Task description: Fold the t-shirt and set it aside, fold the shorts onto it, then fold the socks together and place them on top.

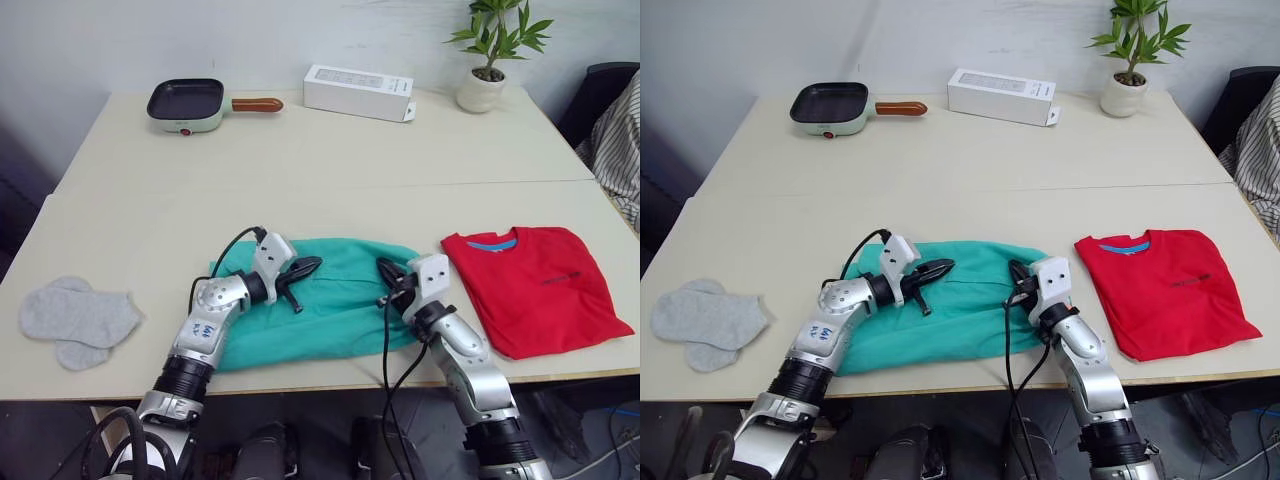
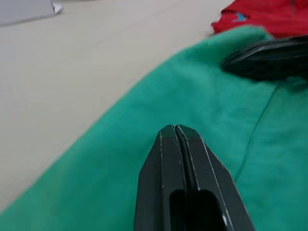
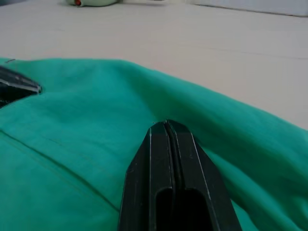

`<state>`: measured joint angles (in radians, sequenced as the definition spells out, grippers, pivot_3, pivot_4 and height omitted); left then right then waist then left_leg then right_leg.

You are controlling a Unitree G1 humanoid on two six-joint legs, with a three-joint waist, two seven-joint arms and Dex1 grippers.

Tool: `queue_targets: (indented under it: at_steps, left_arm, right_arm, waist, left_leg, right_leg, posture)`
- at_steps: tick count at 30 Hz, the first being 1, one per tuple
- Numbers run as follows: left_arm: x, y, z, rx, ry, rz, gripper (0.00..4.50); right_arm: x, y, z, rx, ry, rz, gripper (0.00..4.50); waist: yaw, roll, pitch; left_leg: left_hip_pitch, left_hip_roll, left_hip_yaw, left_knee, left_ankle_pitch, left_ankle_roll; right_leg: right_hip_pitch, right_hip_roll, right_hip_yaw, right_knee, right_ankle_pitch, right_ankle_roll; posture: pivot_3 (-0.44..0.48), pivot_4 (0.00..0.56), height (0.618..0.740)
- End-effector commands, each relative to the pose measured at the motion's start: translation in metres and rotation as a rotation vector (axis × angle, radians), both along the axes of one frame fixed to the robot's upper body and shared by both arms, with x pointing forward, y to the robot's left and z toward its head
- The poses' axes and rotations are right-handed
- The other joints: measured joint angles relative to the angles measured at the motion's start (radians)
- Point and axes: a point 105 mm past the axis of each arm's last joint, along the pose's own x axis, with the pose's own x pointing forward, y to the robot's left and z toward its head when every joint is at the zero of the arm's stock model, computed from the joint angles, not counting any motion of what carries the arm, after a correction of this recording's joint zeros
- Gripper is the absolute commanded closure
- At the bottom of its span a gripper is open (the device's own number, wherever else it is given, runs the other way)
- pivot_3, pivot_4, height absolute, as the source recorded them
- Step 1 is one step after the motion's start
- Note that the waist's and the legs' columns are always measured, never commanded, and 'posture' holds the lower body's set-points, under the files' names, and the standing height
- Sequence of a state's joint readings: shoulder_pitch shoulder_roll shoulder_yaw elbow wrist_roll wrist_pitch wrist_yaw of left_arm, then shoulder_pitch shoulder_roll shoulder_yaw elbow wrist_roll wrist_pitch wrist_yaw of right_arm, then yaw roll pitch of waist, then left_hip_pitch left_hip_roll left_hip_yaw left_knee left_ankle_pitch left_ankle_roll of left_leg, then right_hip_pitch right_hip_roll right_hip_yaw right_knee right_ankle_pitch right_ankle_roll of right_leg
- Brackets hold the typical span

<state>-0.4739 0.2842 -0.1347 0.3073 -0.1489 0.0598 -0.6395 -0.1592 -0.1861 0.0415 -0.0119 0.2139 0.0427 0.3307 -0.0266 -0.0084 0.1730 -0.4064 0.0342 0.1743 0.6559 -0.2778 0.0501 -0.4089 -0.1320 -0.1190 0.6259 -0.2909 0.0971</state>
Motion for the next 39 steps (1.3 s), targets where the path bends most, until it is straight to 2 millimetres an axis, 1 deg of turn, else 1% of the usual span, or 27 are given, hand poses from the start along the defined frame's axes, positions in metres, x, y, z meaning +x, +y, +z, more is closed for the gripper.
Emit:
queue_targets:
  at_steps: [1, 2, 3, 4, 5, 6, 7, 8, 11, 13, 15, 17, 18, 19, 22, 26, 28, 32, 36, 38, 39]
  left_arm:
    - [0.001, -0.001, 0.007, 0.016, -0.050, -0.015, 4.48]
    - [0.000, -0.001, 0.008, 0.009, -0.054, -0.018, 4.48]
    - [-0.001, -0.002, 0.011, -0.005, -0.062, -0.025, 4.48]
    - [-0.004, -0.003, 0.014, -0.017, -0.069, -0.048, 4.48]
    - [-0.006, -0.005, 0.017, -0.019, -0.088, -0.074, 4.48]
    - [-0.008, -0.007, 0.021, -0.020, -0.110, -0.098, 4.50]
    - [-0.011, -0.009, 0.026, -0.024, -0.132, -0.131, 4.50]
    - [-0.014, -0.012, 0.031, -0.027, -0.156, -0.164, 4.50]
    - [-0.020, -0.021, 0.046, -0.034, -0.239, -0.241, 4.50]
    - [-0.022, -0.028, 0.055, -0.049, -0.279, -0.279, 4.50]
    - [-0.021, -0.034, 0.057, -0.051, -0.286, -0.296, 4.50]
    - [-0.018, -0.039, 0.046, 0.008, -0.266, -0.297, 4.50]
    - [-0.018, -0.041, 0.040, 0.027, -0.251, -0.304, 4.50]
    - [-0.016, -0.044, 0.035, 0.034, -0.231, -0.305, 4.50]
    - [-0.016, -0.046, 0.023, 0.025, -0.174, -0.301, 4.50]
    - [-0.020, -0.046, 0.003, 0.094, -0.132, -0.331, 4.50]
    - [-0.019, -0.046, 0.001, 0.093, -0.126, -0.322, 4.50]
    - [-0.016, -0.048, 0.001, 0.066, -0.110, -0.299, 4.50]
    - [-0.019, -0.050, -0.006, 0.080, -0.088, -0.324, 4.50]
    - [-0.021, -0.050, -0.008, 0.090, -0.087, -0.342, 4.50]
    - [-0.023, -0.049, -0.010, 0.101, -0.084, -0.355, 4.50]
  right_arm:
    - [-0.010, -0.013, 0.016, 0.139, -0.057, 0.003, 4.50]
    - [-0.018, -0.009, 0.032, 0.231, -0.095, 0.064, 4.50]
    - [-0.027, -0.007, 0.043, 0.325, -0.089, 0.125, 4.50]
    - [-0.037, -0.006, 0.053, 0.391, -0.072, 0.192, 4.50]
    - [-0.047, -0.007, 0.057, 0.423, -0.031, 0.249, 4.50]
    - [-0.057, -0.009, 0.058, 0.428, 0.019, 0.288, 4.14]
    - [-0.065, -0.018, 0.060, 0.433, 0.055, 0.292, 3.93]
    - [-0.071, -0.028, 0.060, 0.455, 0.092, 0.273, 3.60]
    - [-0.089, -0.064, 0.056, 0.595, 0.234, 0.180, 2.56]
    - [-0.101, -0.081, 0.051, 0.695, 0.318, 0.116, 1.78]
    - [-0.112, -0.085, 0.040, 0.741, 0.439, 0.091, 1.22]
    - [-0.123, -0.082, 0.022, 0.745, 0.574, 0.058, 0.54]
    - [-0.126, -0.081, 0.016, 0.763, 0.613, 0.042, 0.21]
    - [-0.127, -0.081, 0.010, 0.806, 0.649, 0.010, 0.05]
    - [-0.127, -0.078, 0.000, 0.832, 0.692, -0.036, 0.05]
    - [-0.127, -0.071, -0.008, 0.837, 0.720, -0.075, 0.05]
    - [-0.131, -0.068, -0.018, 0.806, 0.766, -0.106, 0.05]
    - [-0.130, -0.057, -0.026, 0.839, 0.797, -0.119, 0.05]
    - [-0.117, -0.034, -0.034, 0.870, 0.830, -0.094, 0.05]
    - [-0.113, -0.029, -0.039, 0.862, 0.848, -0.101, 0.05]
    - [-0.108, -0.026, -0.042, 0.865, 0.855, -0.108, 0.05]
  waist:
    - [0.002, 0.000, 0.000]
    - [0.003, 0.000, 0.000]
    - [0.003, 0.000, 0.000]
    - [0.003, 0.000, 0.000]
    - [0.003, 0.000, 0.000]
    - [0.002, 0.000, 0.000]
    - [0.002, 0.000, 0.000]
    - [0.005, 0.000, 0.000]
    - [0.021, -0.001, 0.000]
    - [0.028, -0.001, 0.000]
    - [0.031, -0.001, 0.000]
    - [0.030, -0.001, 0.000]
    - [0.029, -0.001, 0.000]
    - [0.028, -0.001, 0.000]
    - [0.025, -0.001, 0.000]
    - [0.027, -0.001, 0.000]
    - [0.027, -0.001, 0.000]
    - [0.027, -0.005, -0.001]
    - [0.015, -0.013, -0.007]
    - [0.007, -0.016, -0.009]
    - [0.003, -0.017, -0.009]
  left_leg:
    - [0.000, 0.000, 0.000, 0.000, 0.000, 0.000]
    - [0.000, 0.000, -0.001, 0.000, 0.000, 0.000]
    - [0.000, 0.000, -0.001, 0.000, 0.000, 0.000]
    - [0.000, 0.000, -0.002, 0.000, 0.000, 0.000]
    - [0.000, 0.001, -0.002, -0.001, 0.000, 0.000]
    - [0.000, 0.001, -0.002, -0.001, -0.001, 0.001]
    - [0.000, 0.001, -0.003, -0.001, -0.001, 0.001]
    - [0.000, 0.001, -0.003, -0.001, -0.001, 0.001]
    - [0.000, 0.001, -0.003, -0.002, -0.002, 0.003]
    - [0.000, 0.001, -0.003, -0.003, -0.003, 0.004]
    - [0.000, 0.000, -0.003, -0.003, -0.004, 0.007]
    - [0.000, 0.000, -0.003, -0.003, -0.004, 0.008]
    - [0.001, 0.000, -0.003, -0.003, -0.004, 0.008]
    - [0.000, 0.000, -0.003, -0.003, -0.004, 0.008]
    - [0.000, 0.001, -0.002, -0.003, -0.003, 0.008]
    - [0.000, 0.001, -0.002, -0.003, -0.003, 0.008]
    - [0.000, 0.001, -0.002, -0.003, -0.004, 0.008]
    - [0.000, 0.001, -0.003, -0.003, -0.004, 0.008]
    - [0.000, 0.006, -0.002, -0.003, -0.004, 0.006]
    - [0.001, 0.009, -0.002, -0.003, -0.004, 0.004]
    - [0.001, 0.010, -0.002, -0.003, -0.004, 0.003]
  right_leg:
    - [0.000, 0.000, 0.001, 0.000, 0.000, 0.000]
    - [0.001, -0.001, 0.002, 0.000, 0.000, 0.000]
    - [0.000, -0.001, 0.003, 0.000, 0.000, 0.000]
    - [0.001, -0.002, 0.006, 0.000, 0.000, 0.000]
    - [0.000, -0.004, 0.007, -0.001, 0.000, 0.000]
    - [0.000, -0.006, 0.007, -0.001, 0.000, 0.000]
    - [0.001, -0.007, 0.006, -0.001, 0.000, 0.000]
    - [0.001, -0.008, 0.006, -0.002, 0.000, 0.000]
    - [0.002, -0.009, 0.005, -0.005, 0.000, -0.001]
    - [0.002, -0.009, 0.005, -0.005, 0.000, -0.001]
    - [0.002, -0.009, 0.005, -0.005, 0.000, -0.001]
    - [0.003, -0.009, 0.005, -0.006, 0.000, -0.001]
    - [0.003, -0.009, 0.005, -0.006, 0.000, -0.001]
    - [0.003, -0.008, 0.005, -0.006, 0.000, -0.001]
    - [0.002, -0.007, 0.005, -0.006, 0.000, 0.000]
    - [0.002, -0.007, 0.005, -0.006, 0.000, 0.000]
    - [0.002, -0.007, 0.005, -0.006, 0.000, 0.000]
    - [0.002, -0.007, 0.005, -0.007, 0.000, 0.000]
    - [0.003, -0.004, 0.005, -0.009, 0.000, 0.000]
    - [0.003, -0.001, 0.005, -0.009, 0.000, -0.002]
    - [0.003, 0.000, 0.004, -0.009, 0.000, -0.003]
  posture:
    - [0.000, 0.150, 0.740]
    - [0.000, 0.150, 0.740]
    - [0.000, 0.150, 0.740]
    - [0.000, 0.150, 0.740]
    - [0.000, 0.150, 0.740]
    - [0.000, 0.150, 0.740]
    - [0.000, 0.150, 0.740]
    - [0.000, 0.150, 0.740]
    - [0.000, 0.150, 0.740]
    - [0.000, 0.150, 0.740]
    - [0.000, 0.150, 0.740]
    - [0.000, 0.150, 0.740]
    - [0.000, 0.150, 0.740]
    - [0.000, 0.150, 0.740]
    - [0.000, 0.150, 0.740]
    - [0.000, 0.150, 0.740]
    - [0.000, 0.150, 0.740]
    - [0.000, 0.150, 0.740]
    - [0.000, 0.150, 0.740]
    - [0.000, 0.150, 0.740]
    - [0.000, 0.150, 0.740]
